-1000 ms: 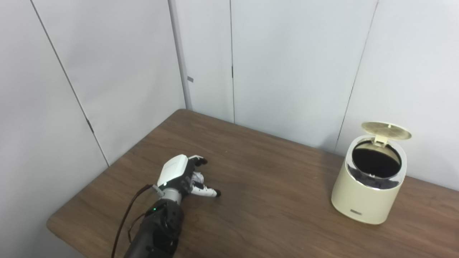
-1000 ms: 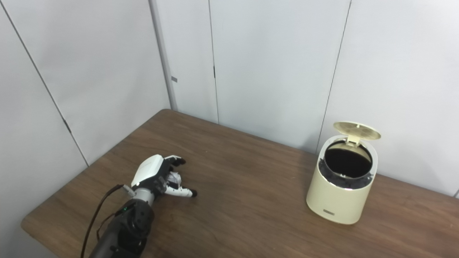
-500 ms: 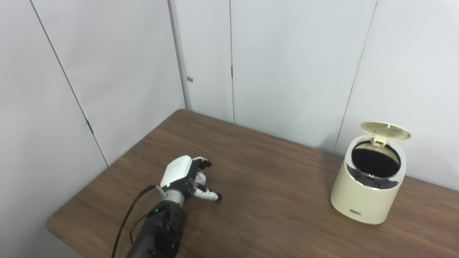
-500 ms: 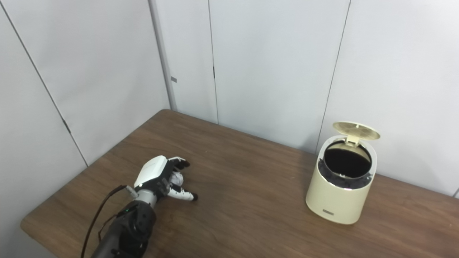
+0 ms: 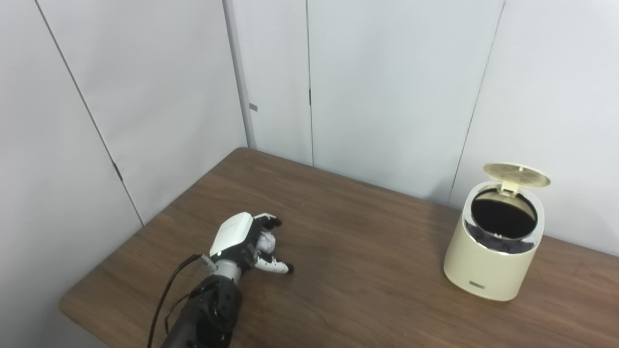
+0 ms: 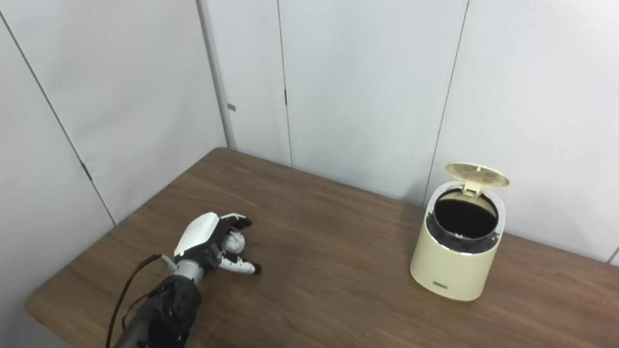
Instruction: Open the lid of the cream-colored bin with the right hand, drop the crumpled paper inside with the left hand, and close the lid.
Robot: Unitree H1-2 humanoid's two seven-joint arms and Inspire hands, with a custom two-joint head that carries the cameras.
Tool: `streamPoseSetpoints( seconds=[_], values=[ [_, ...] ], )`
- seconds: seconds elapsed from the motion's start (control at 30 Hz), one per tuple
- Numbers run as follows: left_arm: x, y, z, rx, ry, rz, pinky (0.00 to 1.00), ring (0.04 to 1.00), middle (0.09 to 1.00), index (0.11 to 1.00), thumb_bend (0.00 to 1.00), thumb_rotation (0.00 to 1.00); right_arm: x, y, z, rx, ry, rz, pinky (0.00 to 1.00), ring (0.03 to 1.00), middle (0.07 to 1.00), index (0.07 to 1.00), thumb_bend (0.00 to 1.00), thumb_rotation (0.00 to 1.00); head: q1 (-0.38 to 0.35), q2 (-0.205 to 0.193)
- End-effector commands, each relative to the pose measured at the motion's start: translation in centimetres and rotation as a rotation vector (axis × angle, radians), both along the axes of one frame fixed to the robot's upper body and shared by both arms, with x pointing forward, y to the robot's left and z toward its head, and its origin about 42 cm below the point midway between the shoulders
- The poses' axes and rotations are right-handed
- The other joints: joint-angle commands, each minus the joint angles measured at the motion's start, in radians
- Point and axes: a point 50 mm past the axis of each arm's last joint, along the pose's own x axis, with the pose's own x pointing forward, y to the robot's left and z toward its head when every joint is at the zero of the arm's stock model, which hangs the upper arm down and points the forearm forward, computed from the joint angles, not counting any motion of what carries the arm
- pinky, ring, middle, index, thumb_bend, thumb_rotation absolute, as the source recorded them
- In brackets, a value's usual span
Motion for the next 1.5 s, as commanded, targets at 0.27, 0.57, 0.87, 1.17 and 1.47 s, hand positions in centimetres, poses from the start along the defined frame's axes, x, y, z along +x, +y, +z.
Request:
streamPoseSetpoints(
  seconds=[0.27, 0.57, 0.87, 1.17, 1.47],
  values=[
    [-1.5, 2.4, 0.3, 0.021, 0.016, 0.039, 0.65, 0.741, 0.763, 0.752, 0.97, 0.00, 0.7, -0.7, 2.0, -0.008, -0.065, 0.011, 0.53, 0.763, 0.801, 0.768, 1.00, 0.86, 0.000, 0.001],
    [-1.6, 2.7, 0.1, 0.052, 0.031, 0.044, 0.64, 0.734, 0.762, 0.745, 0.94, 0.00, 0.7, -0.7, 2.0, -0.020, -0.067, 0.006, 0.56, 0.770, 0.803, 0.779, 1.00, 0.87, -0.003, 0.001],
    [-1.2, 3.5, -0.1, 0.096, 0.055, 0.055, 0.63, 0.730, 0.762, 0.743, 0.90, 0.00, 0.6, -0.5, 2.1, -0.012, -0.071, 0.011, 0.56, 0.770, 0.802, 0.781, 1.00, 0.87, -0.009, 0.002],
    [-0.3, 3.2, -0.7, 0.079, -0.036, 0.053, 0.47, 0.549, 0.586, 0.623, 0.90, 0.00, 0.6, -0.3, 2.1, -0.012, -0.079, 0.010, 0.57, 0.770, 0.801, 0.782, 0.99, 0.87, -0.013, 0.001],
    [-0.1, 2.7, -1.2, 0.080, -0.110, 0.059, 0.40, 0.436, 0.456, 0.522, 0.51, 0.00, 0.3, -0.1, 2.4, 0.001, -0.081, 0.014, 0.59, 0.787, 0.814, 0.791, 0.97, 0.86, -0.016, 0.004]
  ],
)
